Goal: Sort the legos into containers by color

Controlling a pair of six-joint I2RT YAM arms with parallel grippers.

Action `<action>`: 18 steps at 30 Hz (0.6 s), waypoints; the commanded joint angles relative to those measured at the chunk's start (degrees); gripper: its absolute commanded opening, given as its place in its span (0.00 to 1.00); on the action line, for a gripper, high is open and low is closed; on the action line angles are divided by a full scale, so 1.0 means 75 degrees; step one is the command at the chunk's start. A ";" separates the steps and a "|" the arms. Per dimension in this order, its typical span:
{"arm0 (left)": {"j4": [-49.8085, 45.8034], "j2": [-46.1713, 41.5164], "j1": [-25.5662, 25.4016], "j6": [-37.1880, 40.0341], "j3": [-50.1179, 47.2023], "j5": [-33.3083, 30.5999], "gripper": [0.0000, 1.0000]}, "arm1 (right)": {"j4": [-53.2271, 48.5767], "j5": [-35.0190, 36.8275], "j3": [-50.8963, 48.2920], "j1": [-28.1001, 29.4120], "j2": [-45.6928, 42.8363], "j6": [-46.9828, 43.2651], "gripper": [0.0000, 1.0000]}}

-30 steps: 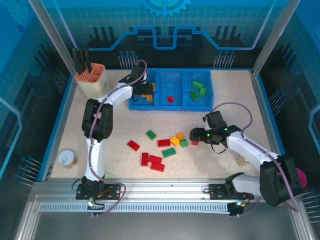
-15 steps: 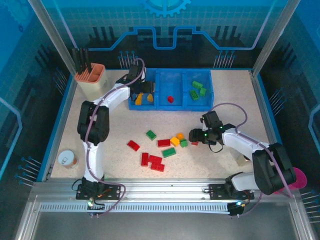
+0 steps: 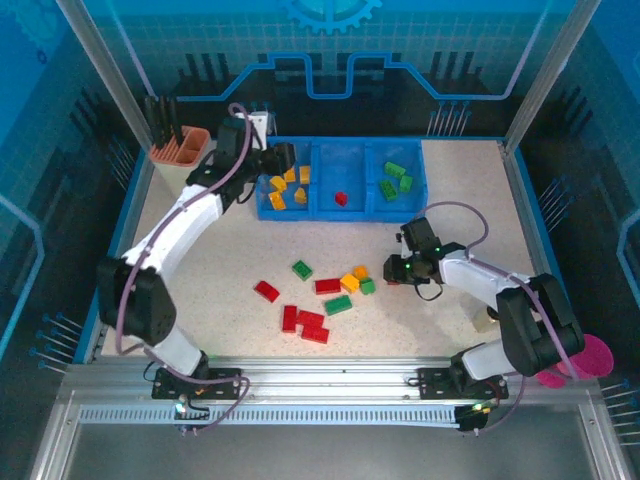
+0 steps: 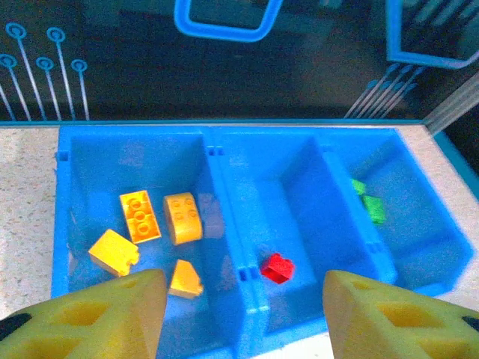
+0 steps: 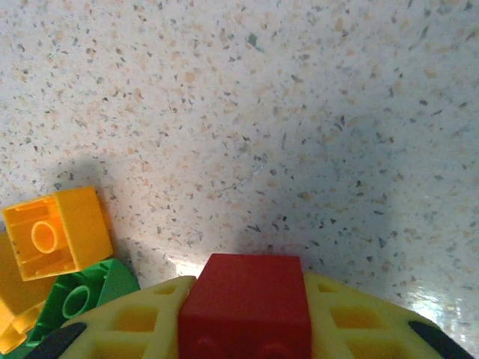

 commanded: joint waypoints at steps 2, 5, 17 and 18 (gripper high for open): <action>0.0442 -0.1528 0.0039 -0.0049 -0.1153 0.0495 0.64 | -0.1301 0.0162 0.1434 0.0068 -0.0294 -0.0822 0.31; 0.0409 -0.2664 0.0040 -0.0150 -0.1804 0.0377 0.70 | -0.2190 0.0387 0.3281 0.0120 0.0032 -0.1552 0.30; -0.1777 -0.5150 0.0064 0.0373 -0.2894 0.0179 0.85 | -0.2328 0.0616 0.8618 0.0616 0.4186 -0.3184 0.31; -0.2031 -0.5294 0.0075 0.0476 -0.2906 -0.0132 0.87 | -0.2257 0.0705 0.8938 0.0693 0.4564 -0.3338 0.31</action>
